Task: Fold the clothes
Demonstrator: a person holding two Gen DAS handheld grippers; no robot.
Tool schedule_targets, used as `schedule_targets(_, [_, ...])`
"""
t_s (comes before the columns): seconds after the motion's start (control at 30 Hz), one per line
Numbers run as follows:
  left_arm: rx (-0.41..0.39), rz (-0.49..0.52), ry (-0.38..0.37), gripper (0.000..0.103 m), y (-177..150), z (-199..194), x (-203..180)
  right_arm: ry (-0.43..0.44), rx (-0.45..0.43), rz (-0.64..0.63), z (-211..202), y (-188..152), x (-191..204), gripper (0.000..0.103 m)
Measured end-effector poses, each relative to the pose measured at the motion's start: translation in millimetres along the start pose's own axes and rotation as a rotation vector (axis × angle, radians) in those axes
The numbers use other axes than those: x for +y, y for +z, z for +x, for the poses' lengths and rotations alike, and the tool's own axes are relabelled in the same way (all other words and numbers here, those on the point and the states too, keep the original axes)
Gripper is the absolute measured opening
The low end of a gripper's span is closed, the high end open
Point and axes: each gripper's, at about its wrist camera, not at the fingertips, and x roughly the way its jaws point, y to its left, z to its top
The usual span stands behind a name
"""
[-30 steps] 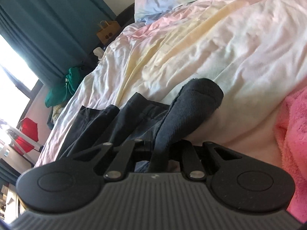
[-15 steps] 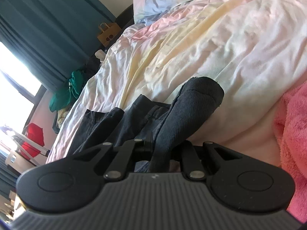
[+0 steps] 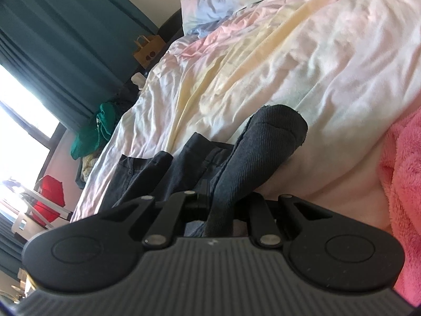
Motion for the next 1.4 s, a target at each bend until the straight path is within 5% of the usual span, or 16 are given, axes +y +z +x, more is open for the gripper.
schedule_targets(0.1, [-0.081, -0.006, -0.100, 0.011, -3, -24, -4, 0.047, -0.080, 0.070, -18, 2, -2, 0.011])
schedule_targets(0.27, [-0.245, -0.102, -0.249, 0.009, -12, -70, 7, 0.034, -0.123, 0.009, -30, 5, 4, 0.010])
schedule_targets(0.47, [-0.197, -0.149, -0.212, 0.008, 1, -60, 14, -0.004, -0.035, 0.017, -16, 11, -9, 0.010])
schedule_targets(0.63, [-0.233, -0.078, -0.206, 0.007, 33, -47, -15, 0.043, -0.095, -0.133, -14, 29, 52, 0.010])
schedule_targets(0.73, [-0.254, -0.029, -0.192, 0.007, 66, -21, -48, 0.047, -0.149, -0.313, 4, 38, 116, 0.010])
schedule_targets(0.9, [-0.266, 0.004, -0.168, 0.007, 138, 55, -111, 0.052, -0.161, -0.400, 73, 47, 207, 0.009])
schedule_targets(1.03, [-0.274, 0.070, -0.066, 0.007, 179, 142, -156, 0.007, -0.169, -0.459, 144, 42, 251, 0.009])
schedule_targets(1.23, [-0.232, 0.176, 0.140, 0.008, 204, 274, -187, -0.023, -0.100, -0.589, 241, 11, 268, 0.010])
schedule_targets(1.4, [-0.189, 0.163, 0.179, 0.012, 197, 316, -174, -0.034, 0.009, -0.514, 272, -2, 246, 0.014])
